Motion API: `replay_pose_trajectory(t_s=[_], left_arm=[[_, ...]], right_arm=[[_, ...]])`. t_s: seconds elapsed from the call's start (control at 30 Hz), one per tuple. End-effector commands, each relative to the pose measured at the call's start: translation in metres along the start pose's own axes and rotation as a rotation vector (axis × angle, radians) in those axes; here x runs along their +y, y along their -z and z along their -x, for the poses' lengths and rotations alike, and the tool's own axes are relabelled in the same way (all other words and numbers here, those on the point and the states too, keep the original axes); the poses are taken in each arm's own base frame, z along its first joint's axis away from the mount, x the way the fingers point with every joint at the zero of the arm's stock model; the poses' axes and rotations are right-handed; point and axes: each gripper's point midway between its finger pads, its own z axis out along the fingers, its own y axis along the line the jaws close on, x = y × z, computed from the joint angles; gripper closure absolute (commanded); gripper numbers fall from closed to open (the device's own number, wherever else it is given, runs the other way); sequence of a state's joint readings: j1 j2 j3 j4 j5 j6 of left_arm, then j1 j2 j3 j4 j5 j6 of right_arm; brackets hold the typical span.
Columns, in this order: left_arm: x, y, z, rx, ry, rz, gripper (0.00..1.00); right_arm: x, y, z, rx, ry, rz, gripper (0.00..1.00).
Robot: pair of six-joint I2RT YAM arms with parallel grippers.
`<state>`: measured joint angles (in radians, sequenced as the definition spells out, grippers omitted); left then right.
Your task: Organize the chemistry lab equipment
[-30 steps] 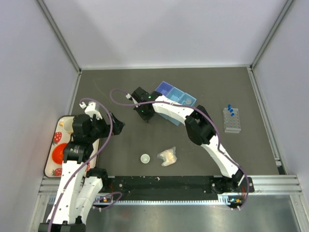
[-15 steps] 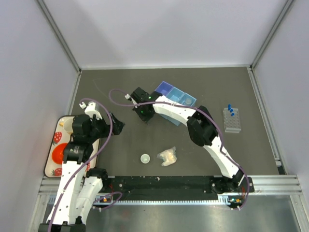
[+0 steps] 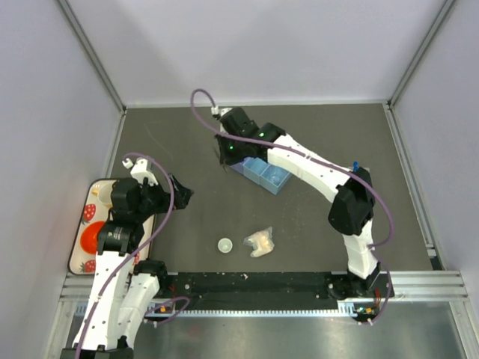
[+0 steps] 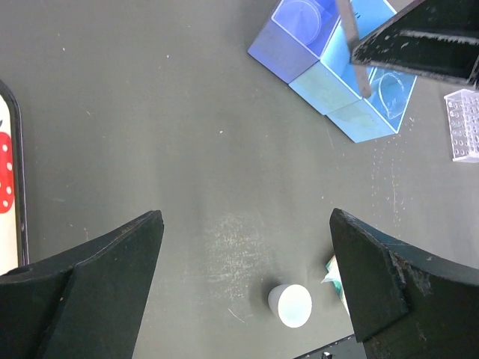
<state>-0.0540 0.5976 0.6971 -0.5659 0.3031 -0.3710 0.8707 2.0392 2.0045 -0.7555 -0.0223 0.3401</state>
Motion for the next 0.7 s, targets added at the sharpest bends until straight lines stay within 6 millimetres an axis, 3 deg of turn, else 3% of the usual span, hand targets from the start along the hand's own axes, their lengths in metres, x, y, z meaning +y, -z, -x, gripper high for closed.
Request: replay_pose_trajectory(t_s=[0.0, 0.37, 0.67], left_arm=[[-0.007, 0.000, 0.013, -0.058, -0.024, -0.038, 0.02], [-0.008, 0.000, 0.013, -0.059, -0.023, -0.044, 0.02], [-0.007, 0.001, 0.013, -0.065, -0.025, -0.038, 0.02]], right_arm=[[-0.047, 0.011, 0.030, -0.141, -0.267, -0.109, 1.00], [-0.089, -0.002, 0.055, -0.309, -0.694, -0.223, 1.00], [-0.125, -0.029, 0.046, -0.366, -0.940, -0.342, 1.00]])
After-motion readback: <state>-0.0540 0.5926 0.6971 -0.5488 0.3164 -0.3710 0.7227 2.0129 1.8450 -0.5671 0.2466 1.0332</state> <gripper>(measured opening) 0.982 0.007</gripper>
